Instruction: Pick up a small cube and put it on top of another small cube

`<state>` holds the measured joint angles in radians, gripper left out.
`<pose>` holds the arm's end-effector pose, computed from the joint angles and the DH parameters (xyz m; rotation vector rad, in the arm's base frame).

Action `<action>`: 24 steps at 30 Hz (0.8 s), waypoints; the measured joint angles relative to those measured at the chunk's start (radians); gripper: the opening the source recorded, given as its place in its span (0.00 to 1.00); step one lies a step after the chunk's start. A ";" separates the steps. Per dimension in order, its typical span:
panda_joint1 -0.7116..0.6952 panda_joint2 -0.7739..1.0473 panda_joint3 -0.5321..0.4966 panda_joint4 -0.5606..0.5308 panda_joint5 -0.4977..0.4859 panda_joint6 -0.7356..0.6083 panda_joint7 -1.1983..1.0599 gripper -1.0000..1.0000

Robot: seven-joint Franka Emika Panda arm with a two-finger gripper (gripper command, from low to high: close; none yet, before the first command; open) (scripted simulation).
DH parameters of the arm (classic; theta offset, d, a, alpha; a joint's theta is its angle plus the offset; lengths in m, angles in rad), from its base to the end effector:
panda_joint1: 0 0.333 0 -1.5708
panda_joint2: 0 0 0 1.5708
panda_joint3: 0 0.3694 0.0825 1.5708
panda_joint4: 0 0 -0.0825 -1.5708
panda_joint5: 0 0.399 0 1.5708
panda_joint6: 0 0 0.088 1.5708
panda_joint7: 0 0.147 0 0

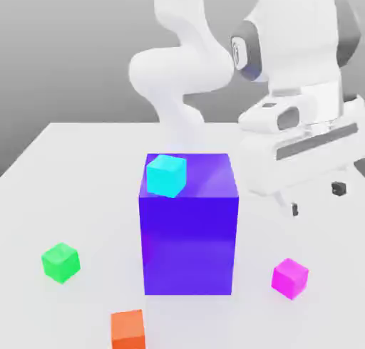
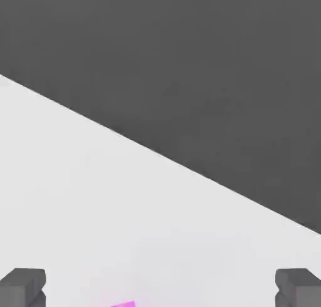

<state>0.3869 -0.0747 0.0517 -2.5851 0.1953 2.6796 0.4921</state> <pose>0.4249 0.1963 0.3038 -2.9563 0.3278 -0.1595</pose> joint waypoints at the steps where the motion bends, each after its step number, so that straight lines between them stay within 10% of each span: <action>1: 0.013 0.033 0.008 -0.015 -0.017 0.021 0.004 0.50; 12: 0.109 0.392 -0.035 -0.057 -0.235 0.282 0.116 0.50; 13: 0.109 0.418 -0.036 -0.052 -0.235 0.302 0.117 0.00; 24: 0.105 0.304 -0.030 -0.073 -0.232 0.211 0.113 0.00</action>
<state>0.4918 0.2297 0.0215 -2.6584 -0.0371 2.8909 0.6050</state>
